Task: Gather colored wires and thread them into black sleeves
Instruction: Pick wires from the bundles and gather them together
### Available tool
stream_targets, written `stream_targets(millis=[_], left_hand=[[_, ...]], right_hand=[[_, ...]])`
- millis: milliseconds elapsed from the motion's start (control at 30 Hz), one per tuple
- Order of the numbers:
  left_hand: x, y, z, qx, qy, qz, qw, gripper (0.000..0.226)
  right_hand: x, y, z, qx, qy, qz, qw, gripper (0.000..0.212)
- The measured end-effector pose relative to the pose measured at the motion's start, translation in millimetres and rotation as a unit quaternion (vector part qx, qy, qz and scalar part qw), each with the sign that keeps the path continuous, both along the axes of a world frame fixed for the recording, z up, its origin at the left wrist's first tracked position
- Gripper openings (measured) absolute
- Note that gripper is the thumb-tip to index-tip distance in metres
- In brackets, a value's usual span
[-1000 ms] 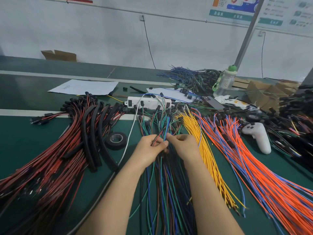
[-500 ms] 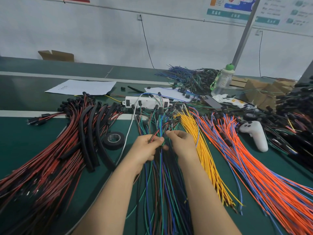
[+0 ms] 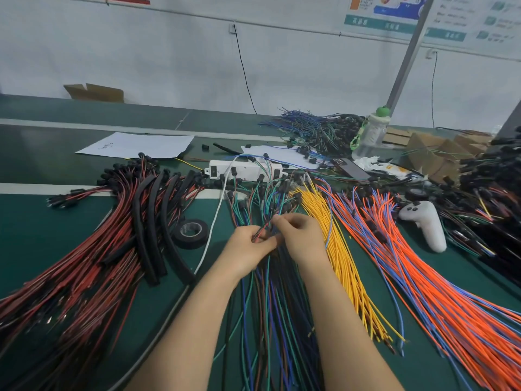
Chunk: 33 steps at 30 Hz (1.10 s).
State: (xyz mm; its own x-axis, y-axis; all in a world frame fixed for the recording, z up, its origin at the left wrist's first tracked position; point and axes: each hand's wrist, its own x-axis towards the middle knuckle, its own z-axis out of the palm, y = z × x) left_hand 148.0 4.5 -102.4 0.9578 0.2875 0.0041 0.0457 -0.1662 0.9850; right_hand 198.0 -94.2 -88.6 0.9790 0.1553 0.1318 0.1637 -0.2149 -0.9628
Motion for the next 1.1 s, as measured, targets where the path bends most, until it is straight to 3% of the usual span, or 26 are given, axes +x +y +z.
stream_targets(millis=[100,200,333,433,567,700,767,833,900,967,1033,1100], left_hand=[[0.1,-1.7,-1.6,0.009,0.012,-0.013,1.0,0.026],[-0.5,0.8,-0.9,0.03,0.003,-0.011,0.999,0.021],[-3.4,2.0,3.3,-0.03,0.016,-0.063,0.997,0.017],[-1.2,4.3,8.8,-0.074,0.018,0.014,0.997,0.027],[3.4,0.3,11.7,-0.06,0.052,0.065,0.995,0.044],[4.5,-3.9,11.7,-0.092,0.027,0.086,0.992,0.032],[5.5,3.8,15.0,-0.09,0.023,0.121,0.988,0.031],[3.6,13.0,22.9,-0.031,0.022,0.153,0.987,0.03],[-4.0,18.3,40.6,-0.014,0.008,0.149,0.989,0.028],[-14.2,20.2,69.0,-0.2,-0.044,0.074,0.976,0.026],[-25.8,23.6,99.9,-0.442,-0.126,-0.063,0.886,0.021],[-30.1,24.3,124.3,-0.534,-0.181,-0.156,0.811,0.019]], right_hand=[[3.0,-3.1,-3.0,-0.019,0.024,-0.037,0.999,0.019],[6.9,-9.9,-4.5,-0.086,0.072,-0.067,0.991,0.033],[4.0,-12.3,0.6,0.081,0.139,0.02,0.987,0.03],[2.4,-14.2,4.0,0.152,0.11,0.033,0.982,0.025],[-9.2,-6.2,11.6,0.094,0.071,0.123,0.985,0.008],[-21.1,4.6,18.4,0.022,0.076,0.243,0.967,0.016],[-22.2,0.0,25.0,0.058,0.11,0.278,0.952,0.014],[-14.2,-9.0,29.7,0.088,0.119,0.206,0.967,0.022],[7.2,-21.0,32.1,-0.047,0.033,0.022,0.998,0.022],[29.0,-33.9,28.2,-0.24,-0.03,-0.108,0.964,0.024],[42.1,-38.5,17.3,-0.371,-0.007,-0.131,0.919,0.031],[45.3,-35.9,4.6,-0.435,0.023,-0.138,0.89,0.035]])
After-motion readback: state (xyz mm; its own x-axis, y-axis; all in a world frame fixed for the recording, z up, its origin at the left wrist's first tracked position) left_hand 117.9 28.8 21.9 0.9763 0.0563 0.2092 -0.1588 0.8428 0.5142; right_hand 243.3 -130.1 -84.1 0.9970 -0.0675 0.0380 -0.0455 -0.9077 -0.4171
